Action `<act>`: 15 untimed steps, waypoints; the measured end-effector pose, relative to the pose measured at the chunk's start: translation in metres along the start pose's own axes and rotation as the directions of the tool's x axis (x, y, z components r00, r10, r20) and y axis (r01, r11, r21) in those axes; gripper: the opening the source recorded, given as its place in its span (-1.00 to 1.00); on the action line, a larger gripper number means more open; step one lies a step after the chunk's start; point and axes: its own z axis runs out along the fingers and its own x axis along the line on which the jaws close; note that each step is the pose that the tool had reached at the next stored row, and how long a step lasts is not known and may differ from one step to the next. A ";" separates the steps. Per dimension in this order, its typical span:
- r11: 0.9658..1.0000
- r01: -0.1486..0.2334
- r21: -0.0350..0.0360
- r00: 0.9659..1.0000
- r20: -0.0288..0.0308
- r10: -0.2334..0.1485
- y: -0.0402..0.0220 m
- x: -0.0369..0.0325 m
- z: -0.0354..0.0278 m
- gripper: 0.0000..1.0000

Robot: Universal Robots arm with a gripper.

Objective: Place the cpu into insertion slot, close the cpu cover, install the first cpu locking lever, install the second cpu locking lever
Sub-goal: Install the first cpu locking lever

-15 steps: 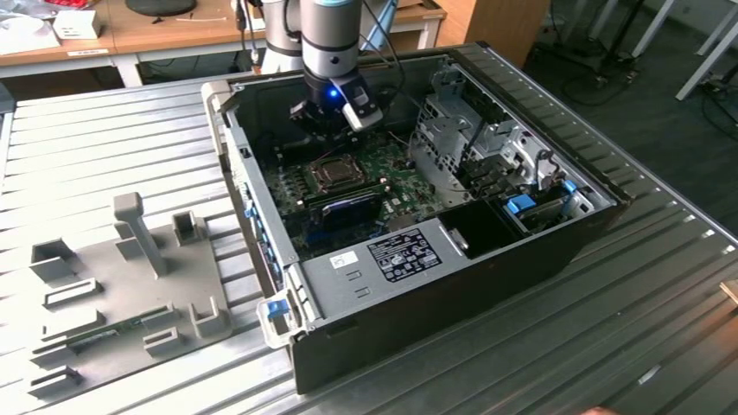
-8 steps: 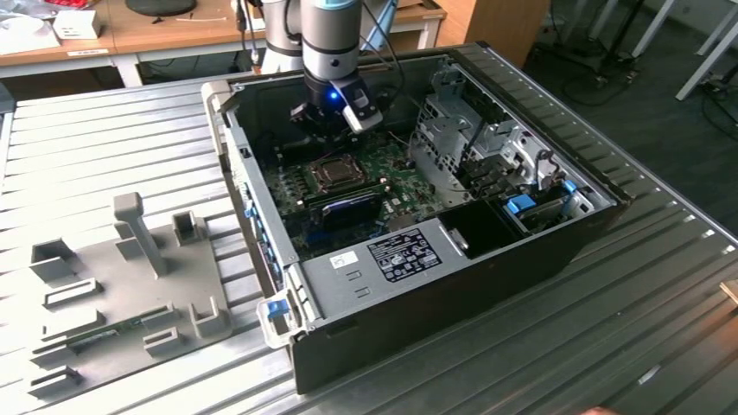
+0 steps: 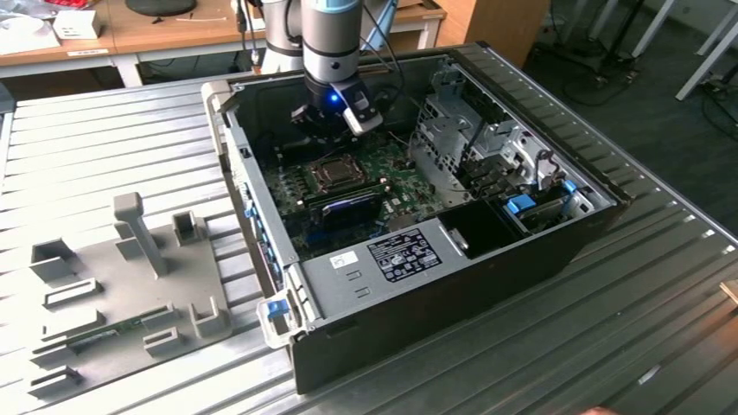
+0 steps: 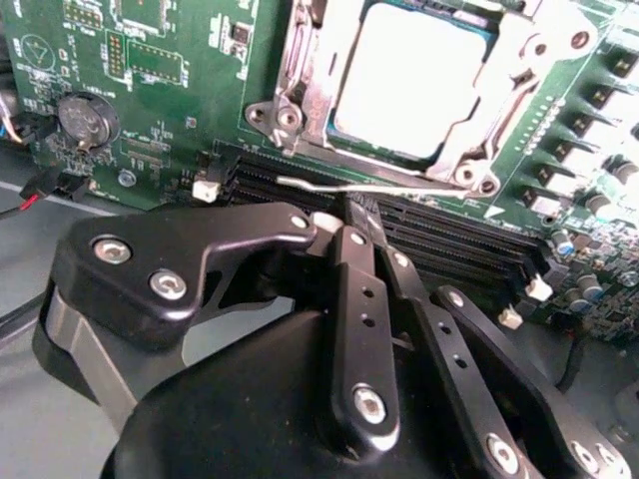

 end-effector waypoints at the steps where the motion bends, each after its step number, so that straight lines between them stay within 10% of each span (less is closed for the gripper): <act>1: 1.000 0.000 0.000 1.000 0.000 0.000 0.0000 -0.0001 0.0002 -0.79; 15: 1.000 0.000 0.000 1.000 0.000 0.000 0.0013 -0.0006 -0.0068 -0.79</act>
